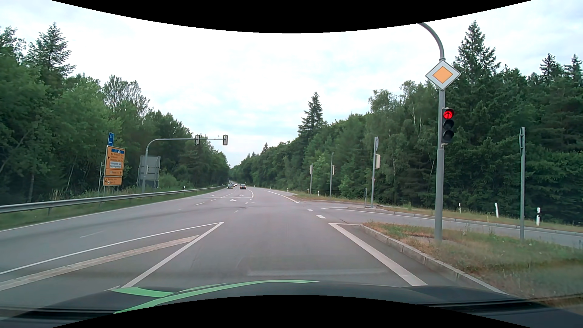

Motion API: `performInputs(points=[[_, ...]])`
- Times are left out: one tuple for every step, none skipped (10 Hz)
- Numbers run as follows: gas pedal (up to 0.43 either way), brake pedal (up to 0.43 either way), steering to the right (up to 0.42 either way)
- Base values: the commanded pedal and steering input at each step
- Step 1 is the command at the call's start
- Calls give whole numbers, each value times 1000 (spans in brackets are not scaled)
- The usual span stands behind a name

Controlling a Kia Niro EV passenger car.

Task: Follow the waypoints while adhering to traffic rules and regulations

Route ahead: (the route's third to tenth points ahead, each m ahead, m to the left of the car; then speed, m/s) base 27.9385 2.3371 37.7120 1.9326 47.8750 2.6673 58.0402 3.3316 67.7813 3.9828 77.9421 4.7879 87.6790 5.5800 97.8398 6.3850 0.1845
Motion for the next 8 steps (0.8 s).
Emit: performInputs(points=[[0,134,-1],[0,134,-1],[0,134,-1],[0,134,-1],[0,134,-1],[0,134,-1],[0,134,-1],[0,134,-1]])
